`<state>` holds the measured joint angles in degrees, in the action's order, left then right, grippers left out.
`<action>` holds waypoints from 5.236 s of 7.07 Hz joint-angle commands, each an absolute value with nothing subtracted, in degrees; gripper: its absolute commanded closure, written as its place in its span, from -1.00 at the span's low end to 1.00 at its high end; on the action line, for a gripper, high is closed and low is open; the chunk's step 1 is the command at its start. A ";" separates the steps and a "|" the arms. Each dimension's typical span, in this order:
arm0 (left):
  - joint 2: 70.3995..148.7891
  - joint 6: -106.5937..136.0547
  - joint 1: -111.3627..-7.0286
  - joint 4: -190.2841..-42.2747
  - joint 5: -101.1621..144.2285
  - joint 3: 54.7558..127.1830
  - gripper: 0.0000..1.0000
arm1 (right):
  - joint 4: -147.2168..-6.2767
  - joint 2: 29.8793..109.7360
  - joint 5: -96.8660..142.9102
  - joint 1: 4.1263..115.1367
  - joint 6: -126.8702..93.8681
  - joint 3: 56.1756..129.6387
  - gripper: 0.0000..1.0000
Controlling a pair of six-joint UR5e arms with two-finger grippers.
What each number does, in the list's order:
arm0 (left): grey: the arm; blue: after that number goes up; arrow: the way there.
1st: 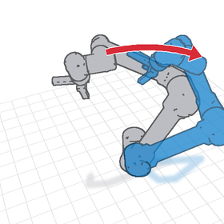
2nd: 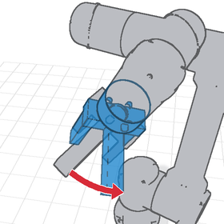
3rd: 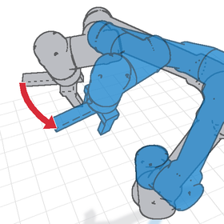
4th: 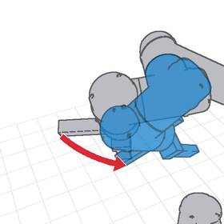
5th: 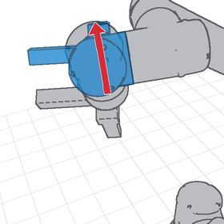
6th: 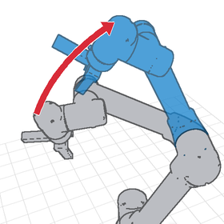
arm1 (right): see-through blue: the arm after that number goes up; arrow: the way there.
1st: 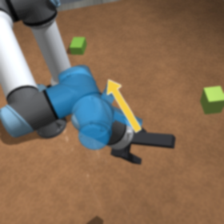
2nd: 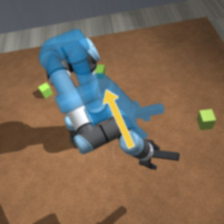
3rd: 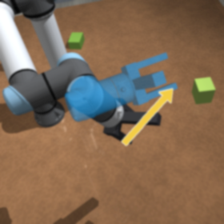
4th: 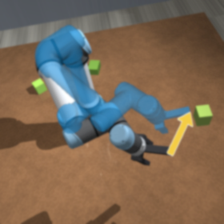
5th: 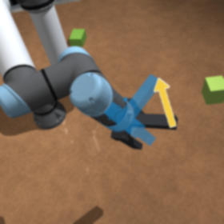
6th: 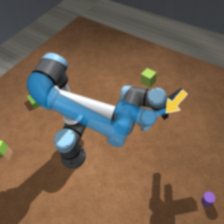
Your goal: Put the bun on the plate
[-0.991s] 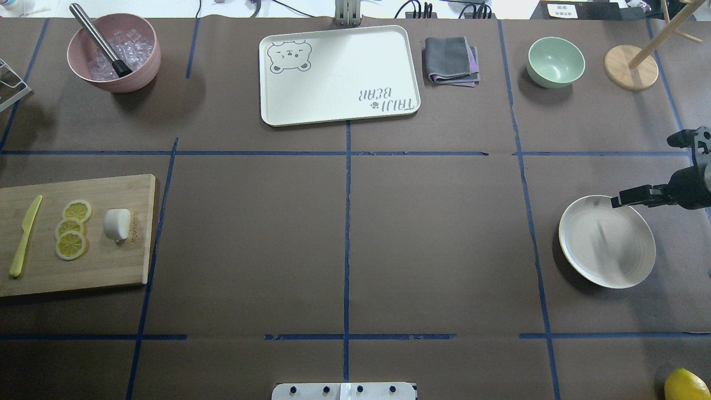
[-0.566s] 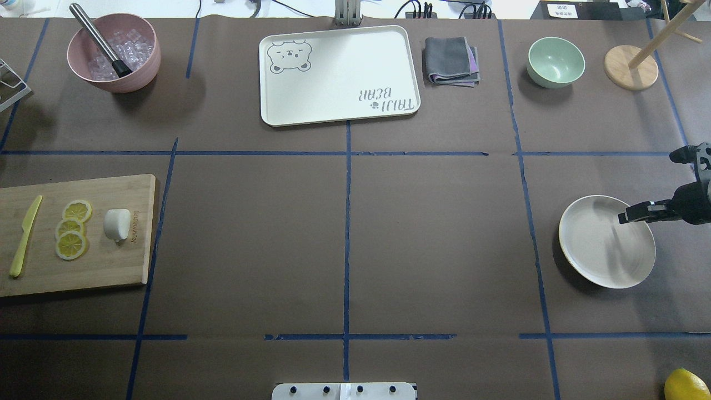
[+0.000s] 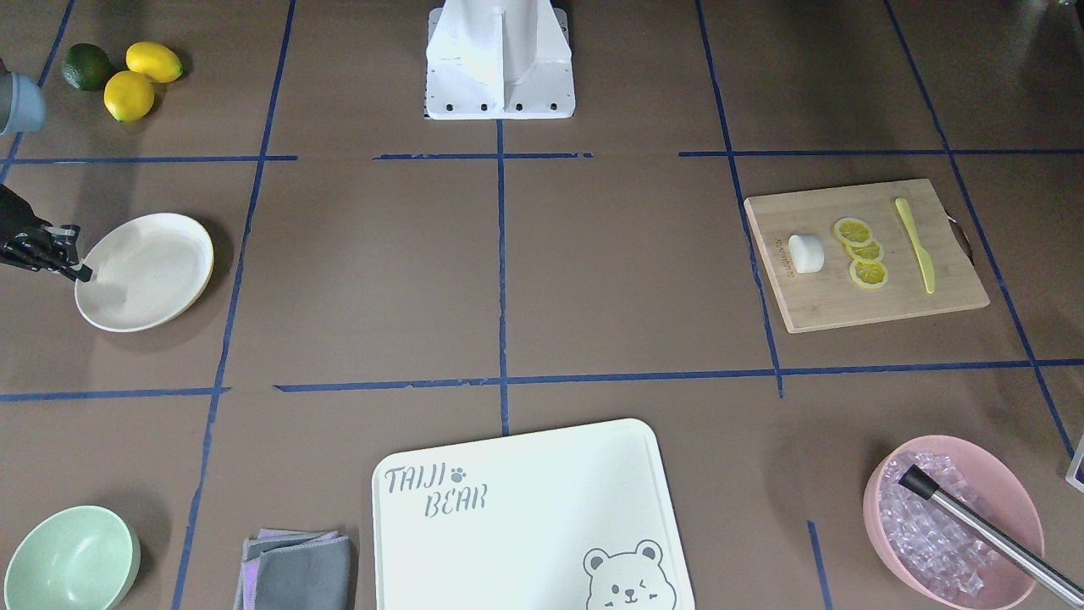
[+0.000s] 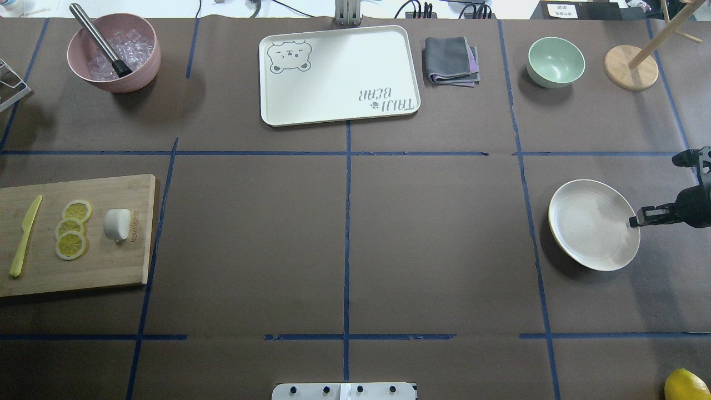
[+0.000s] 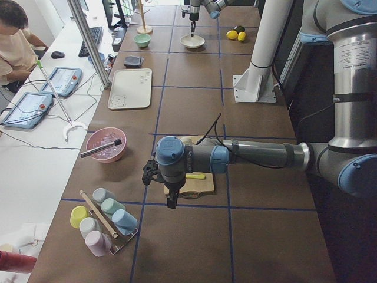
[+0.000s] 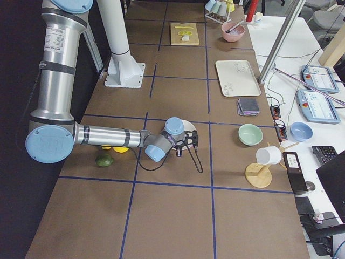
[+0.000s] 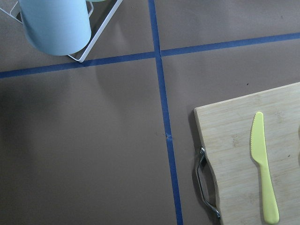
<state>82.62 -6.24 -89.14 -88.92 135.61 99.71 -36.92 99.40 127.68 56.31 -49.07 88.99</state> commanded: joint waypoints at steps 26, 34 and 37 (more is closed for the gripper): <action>82.70 -6.24 -88.86 -89.21 135.18 99.32 -1.00 | -85.92 75.29 131.40 70.70 -12.60 93.51 -1.00; 88.24 -5.89 -88.33 -93.78 135.79 98.61 -1.00 | -85.08 99.93 134.21 85.25 -1.40 100.98 -1.00; 88.51 12.89 -74.51 -96.59 136.68 103.95 -1.00 | -85.08 99.84 134.12 85.25 -1.32 100.99 -1.00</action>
